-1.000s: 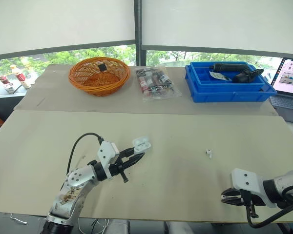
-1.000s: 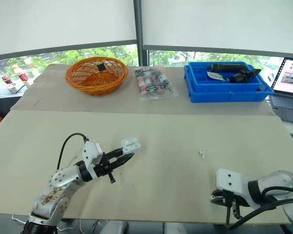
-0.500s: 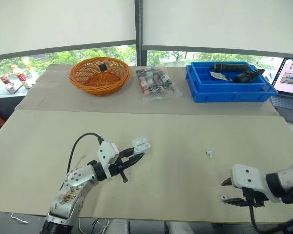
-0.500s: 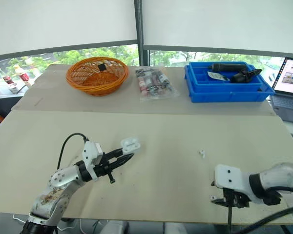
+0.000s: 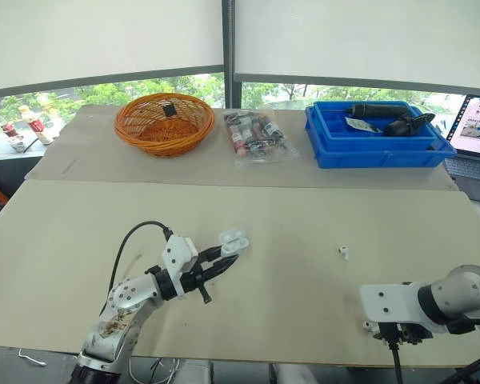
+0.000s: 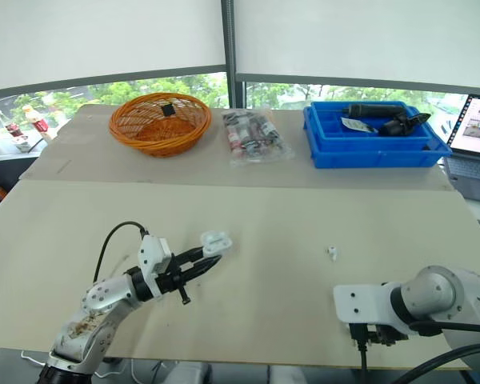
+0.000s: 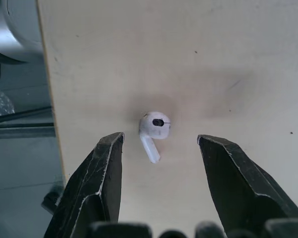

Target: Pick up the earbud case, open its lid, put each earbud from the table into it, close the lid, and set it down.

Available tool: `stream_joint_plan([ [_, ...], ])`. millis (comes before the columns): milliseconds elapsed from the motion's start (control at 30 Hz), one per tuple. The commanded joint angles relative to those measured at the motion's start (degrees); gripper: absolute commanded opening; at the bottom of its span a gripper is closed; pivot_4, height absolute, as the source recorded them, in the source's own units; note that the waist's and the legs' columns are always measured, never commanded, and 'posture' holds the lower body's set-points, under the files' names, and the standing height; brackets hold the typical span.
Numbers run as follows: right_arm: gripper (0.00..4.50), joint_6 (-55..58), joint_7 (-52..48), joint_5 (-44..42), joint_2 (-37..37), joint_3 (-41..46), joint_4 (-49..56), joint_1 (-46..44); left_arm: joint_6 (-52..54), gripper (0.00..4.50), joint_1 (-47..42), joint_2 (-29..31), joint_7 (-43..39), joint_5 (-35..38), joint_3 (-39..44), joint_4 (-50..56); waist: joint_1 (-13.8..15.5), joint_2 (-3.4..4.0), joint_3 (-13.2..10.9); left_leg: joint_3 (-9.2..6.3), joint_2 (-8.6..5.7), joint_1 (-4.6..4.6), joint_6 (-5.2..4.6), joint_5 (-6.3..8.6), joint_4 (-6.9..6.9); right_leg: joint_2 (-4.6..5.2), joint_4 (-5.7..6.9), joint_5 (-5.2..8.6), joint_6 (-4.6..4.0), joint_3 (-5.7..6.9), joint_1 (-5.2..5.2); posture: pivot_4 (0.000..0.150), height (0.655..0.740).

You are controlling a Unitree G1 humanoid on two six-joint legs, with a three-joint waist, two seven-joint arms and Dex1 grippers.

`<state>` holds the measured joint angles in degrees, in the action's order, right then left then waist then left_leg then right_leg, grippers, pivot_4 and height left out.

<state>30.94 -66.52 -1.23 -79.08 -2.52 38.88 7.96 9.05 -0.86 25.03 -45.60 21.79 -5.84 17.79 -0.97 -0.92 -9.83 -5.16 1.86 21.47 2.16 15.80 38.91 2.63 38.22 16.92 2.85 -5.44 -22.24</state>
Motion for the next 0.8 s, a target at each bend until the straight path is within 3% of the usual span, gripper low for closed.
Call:
stream_joint_plan([
  [33, 2.67, -0.74, -0.39, 1.16, 0.47, -1.95, -0.69, -2.01, -0.70, 0.54, 0.18, -0.10, 0.18, 0.01, 0.13, 1.88, 0.06, 0.00, 0.00, 0.00, 0.00, 0.00, 0.00, 0.00, 0.00, 0.00, 0.00, 0.00, 0.00, 0.00, 0.00, 0.150, 0.6940],
  [800, 2.67, -2.90, -4.86, 3.06, 2.12, -8.80, -2.28, -7.40, -0.56, 0.54, 0.31, -0.38, 0.04, -0.16, -0.25, 1.84, 0.12, 0.00, 0.01, 0.00, 0.01, 0.00, 0.00, 0.00, 0.00, 0.01, -0.01, -0.01, 0.00, 0.02, 0.00, 0.150, 0.6940],
])
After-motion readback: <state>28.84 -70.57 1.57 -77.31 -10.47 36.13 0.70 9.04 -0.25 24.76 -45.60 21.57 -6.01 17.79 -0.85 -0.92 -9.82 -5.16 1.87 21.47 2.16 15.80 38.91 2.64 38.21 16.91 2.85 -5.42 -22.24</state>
